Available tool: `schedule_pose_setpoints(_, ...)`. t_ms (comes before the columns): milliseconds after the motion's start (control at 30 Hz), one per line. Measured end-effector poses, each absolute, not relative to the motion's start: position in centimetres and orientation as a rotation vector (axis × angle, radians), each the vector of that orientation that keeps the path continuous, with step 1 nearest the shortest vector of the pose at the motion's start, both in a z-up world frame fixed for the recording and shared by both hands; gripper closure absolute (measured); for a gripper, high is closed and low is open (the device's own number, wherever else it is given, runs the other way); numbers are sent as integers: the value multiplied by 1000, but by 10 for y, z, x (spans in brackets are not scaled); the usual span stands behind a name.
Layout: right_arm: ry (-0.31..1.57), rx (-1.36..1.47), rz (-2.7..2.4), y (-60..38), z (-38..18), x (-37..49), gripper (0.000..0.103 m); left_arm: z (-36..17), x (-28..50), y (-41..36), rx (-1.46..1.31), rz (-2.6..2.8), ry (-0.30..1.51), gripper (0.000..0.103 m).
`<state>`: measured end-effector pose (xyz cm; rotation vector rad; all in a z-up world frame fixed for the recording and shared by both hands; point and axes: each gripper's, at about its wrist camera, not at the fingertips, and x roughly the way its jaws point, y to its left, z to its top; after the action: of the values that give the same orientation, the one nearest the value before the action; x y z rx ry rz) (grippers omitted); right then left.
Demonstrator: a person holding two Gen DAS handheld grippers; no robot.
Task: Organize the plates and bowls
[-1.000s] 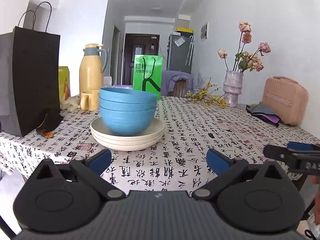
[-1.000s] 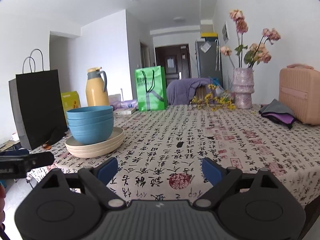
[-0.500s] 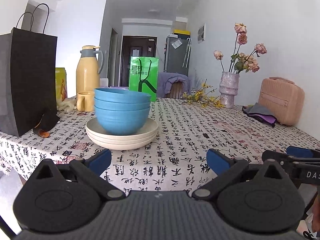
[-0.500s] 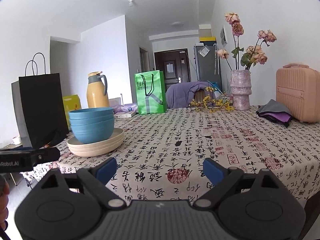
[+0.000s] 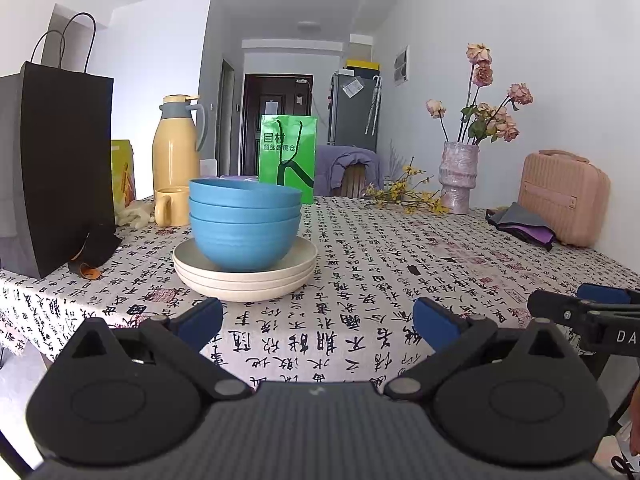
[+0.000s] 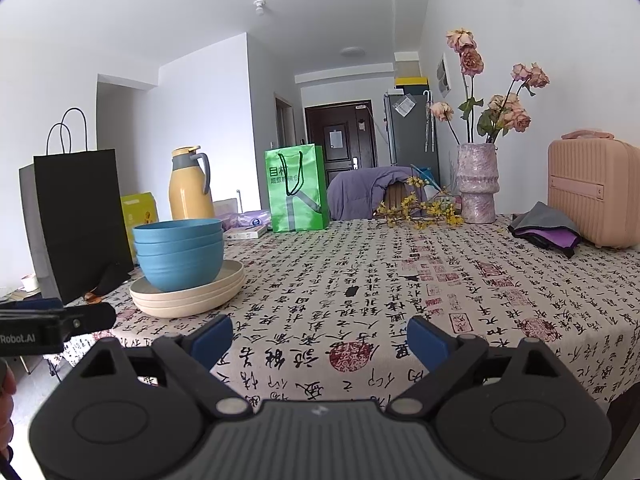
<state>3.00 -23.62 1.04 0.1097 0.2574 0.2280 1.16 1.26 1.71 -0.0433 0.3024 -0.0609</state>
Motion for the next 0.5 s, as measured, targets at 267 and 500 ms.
schedule_pose_setpoints(267, 255, 114, 233, -237, 10, 30, 9, 17, 11, 12, -42, -60, 308, 0)
schedule_pose_setpoints(500, 255, 114, 233, -237, 10, 29, 9, 17, 11, 13, -43, -58, 308, 0)
